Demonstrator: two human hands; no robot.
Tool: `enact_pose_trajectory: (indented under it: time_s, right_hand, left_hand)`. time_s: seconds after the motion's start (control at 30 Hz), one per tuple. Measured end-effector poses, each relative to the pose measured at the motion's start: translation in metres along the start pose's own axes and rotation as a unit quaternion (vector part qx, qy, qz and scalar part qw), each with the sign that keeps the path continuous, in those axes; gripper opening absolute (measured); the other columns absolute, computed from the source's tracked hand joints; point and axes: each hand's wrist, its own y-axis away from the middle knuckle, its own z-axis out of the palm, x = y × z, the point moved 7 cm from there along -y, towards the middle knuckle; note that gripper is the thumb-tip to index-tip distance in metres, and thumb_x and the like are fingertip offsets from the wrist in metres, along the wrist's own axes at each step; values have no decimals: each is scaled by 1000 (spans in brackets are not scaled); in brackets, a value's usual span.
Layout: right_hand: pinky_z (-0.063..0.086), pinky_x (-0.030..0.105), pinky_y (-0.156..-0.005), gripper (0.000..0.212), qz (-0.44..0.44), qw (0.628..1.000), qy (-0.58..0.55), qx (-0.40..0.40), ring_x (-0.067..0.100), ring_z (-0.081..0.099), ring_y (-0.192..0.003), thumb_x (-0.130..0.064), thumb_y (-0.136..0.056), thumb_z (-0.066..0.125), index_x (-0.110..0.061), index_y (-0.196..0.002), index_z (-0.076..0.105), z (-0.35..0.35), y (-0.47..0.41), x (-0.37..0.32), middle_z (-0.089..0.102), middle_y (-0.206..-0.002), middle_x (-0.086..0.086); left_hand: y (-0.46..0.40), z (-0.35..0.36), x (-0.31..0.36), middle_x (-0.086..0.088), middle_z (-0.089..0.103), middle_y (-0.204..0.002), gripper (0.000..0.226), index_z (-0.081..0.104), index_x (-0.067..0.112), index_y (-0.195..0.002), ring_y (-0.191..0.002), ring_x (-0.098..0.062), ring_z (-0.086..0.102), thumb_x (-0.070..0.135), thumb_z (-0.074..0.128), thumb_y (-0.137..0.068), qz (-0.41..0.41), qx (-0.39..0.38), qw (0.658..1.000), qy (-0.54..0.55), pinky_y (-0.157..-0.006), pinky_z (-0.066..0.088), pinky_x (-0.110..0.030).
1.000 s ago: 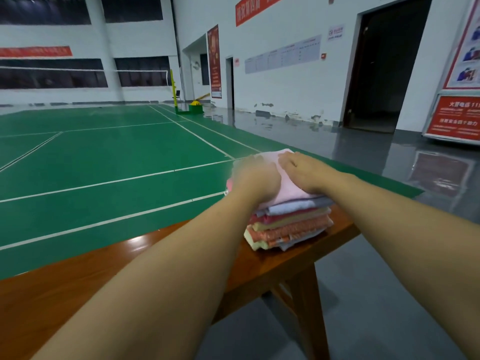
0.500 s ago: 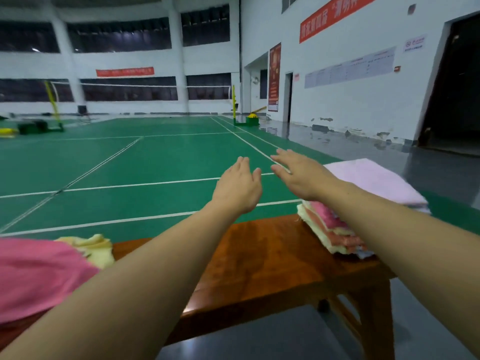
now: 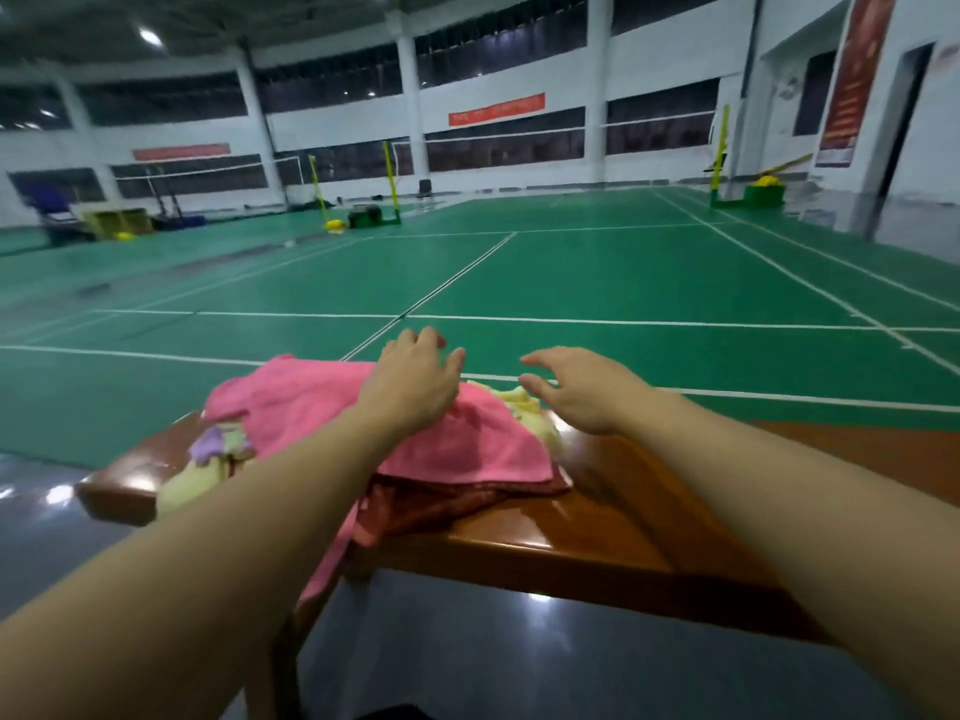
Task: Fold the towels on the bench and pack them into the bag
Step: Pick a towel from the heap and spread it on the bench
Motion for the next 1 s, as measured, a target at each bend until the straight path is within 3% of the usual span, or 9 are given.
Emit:
enact_pose_trajectory:
  time_s: [0.1, 0.17, 0.27, 0.33, 0.47, 0.73, 0.8, 0.9, 1.0]
  right_hand:
    - [50, 38, -89, 35, -43, 998, -39, 2, 21, 62, -100, -52, -97, 56, -23, -113, 70, 29, -9, -36, 68, -106, 0]
    - [50, 32, -77, 31, -78, 994, -76, -12, 13, 60, -84, -54, -90, 66, -26, -101, 71, 45, -8, -51, 65, -91, -7]
    - [51, 26, -80, 43, -89, 988, -124, -36, 10, 61, -88, -57, -78, 77, -26, -107, 67, 60, -3, -55, 64, -95, -11]
    - [49, 25, -79, 38, -65, 986, -151, -21, 9, 60, -86, -53, -77, 82, -27, -100, 68, 64, -2, -47, 64, -92, -10]
    - [45, 28, -68, 22, -1, 977, -213, 26, 8, 57, -71, -41, -81, 82, -25, -77, 69, 61, 1, -29, 65, -78, -7]
    - [50, 36, -79, 30, 94, 941, -321, 57, 19, 63, -85, -43, -100, 58, -15, -98, 67, 36, 15, -5, 70, -93, 2]
    - [48, 33, -68, 35, 124, 922, -365, 39, 18, 58, -73, -41, -103, 53, -9, -97, 65, 24, 20, 4, 65, -86, 7]
    - [34, 19, -39, 35, 189, 874, -445, -45, 10, 45, -42, -35, -107, 48, -5, -95, 62, 12, 36, 23, 53, -67, 9]
    - [23, 17, -37, 46, 227, 875, -419, -85, 10, 36, -40, -48, -99, 57, -3, -98, 66, 2, 54, 54, 58, -65, 8]
  left_hand:
    - [17, -1, -26, -2, 66, -83, 28, 63, 18, -86, -78, -20, 60, 43, 60, -96, 47, -22, 998, 47, -72, 45, -36]
    - [31, 11, -35, 6, 63, -69, 29, 64, 17, -79, -62, -7, 54, 43, 69, -91, 82, -95, 991, 56, -62, 41, -31]
    - [45, 23, -44, 12, 64, -75, 23, 67, 23, -86, -66, 1, 55, 43, 79, -82, 112, -155, 981, 43, -63, 40, -18]
    - [47, 24, -46, 12, 62, -80, 26, 68, 24, -89, -70, 1, 55, 42, 84, -78, 130, -151, 979, 42, -63, 38, -11]
    - [46, 24, -40, 11, 60, -86, 20, 65, 31, -82, -75, -4, 54, 42, 82, -80, 165, -130, 977, 28, -70, 43, -25]
    - [44, -3, 8, 4, 61, -80, 17, 67, 31, -77, -68, -5, 54, 40, 78, -86, 196, -42, 973, 118, -64, 42, -22]
    - [43, 0, 32, 1, 61, -87, 17, 66, 29, -80, -75, -10, 57, 42, 73, -90, 191, -48, 972, 126, -70, 43, -25]
    - [42, 13, 68, -1, 67, -86, 25, 68, 19, -85, -80, -16, 60, 41, 63, -97, 159, -55, 972, 164, -73, 43, -31]
    - [46, 38, 101, -6, 71, -84, 31, 68, 11, -86, -78, -21, 61, 37, 59, -100, 119, -77, 967, 213, -73, 45, -36]
